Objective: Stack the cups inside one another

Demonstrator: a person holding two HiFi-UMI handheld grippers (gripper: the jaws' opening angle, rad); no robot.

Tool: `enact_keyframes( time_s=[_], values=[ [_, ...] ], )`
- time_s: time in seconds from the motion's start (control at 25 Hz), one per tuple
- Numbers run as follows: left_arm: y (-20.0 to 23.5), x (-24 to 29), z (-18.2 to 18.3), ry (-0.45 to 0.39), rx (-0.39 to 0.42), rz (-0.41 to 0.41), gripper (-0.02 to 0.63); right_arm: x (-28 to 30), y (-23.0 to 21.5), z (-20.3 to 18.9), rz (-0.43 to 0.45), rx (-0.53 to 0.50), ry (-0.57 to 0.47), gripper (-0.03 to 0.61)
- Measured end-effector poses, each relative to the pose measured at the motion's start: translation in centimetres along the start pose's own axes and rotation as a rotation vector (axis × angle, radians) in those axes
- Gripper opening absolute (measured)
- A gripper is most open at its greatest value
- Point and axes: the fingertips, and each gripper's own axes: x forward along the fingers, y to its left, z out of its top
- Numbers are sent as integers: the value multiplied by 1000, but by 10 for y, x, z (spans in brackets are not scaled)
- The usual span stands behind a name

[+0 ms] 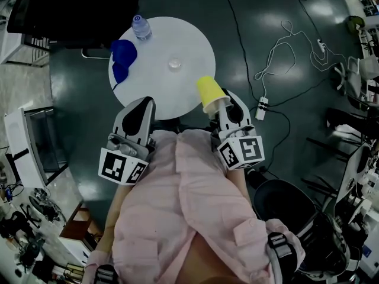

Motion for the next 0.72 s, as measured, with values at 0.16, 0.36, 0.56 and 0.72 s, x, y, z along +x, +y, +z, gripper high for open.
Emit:
enact_keyframes(
  time_s=[0.16,0.36,0.56,0.72],
  values=[
    [1,-1,0,-2,-4,3,18,1,1,0,-1,-1,1,41],
    [4,-2,0,-5,-15,3,18,0,1,-1,-11,0,5,41],
    [2,-3,1,-8,-15,-5,18,-3,1,-1,-23,-2,4,41],
    [-2,10,0,-9,-17,-8,18,-2,-13,3,-32,0,4,41]
  ],
)
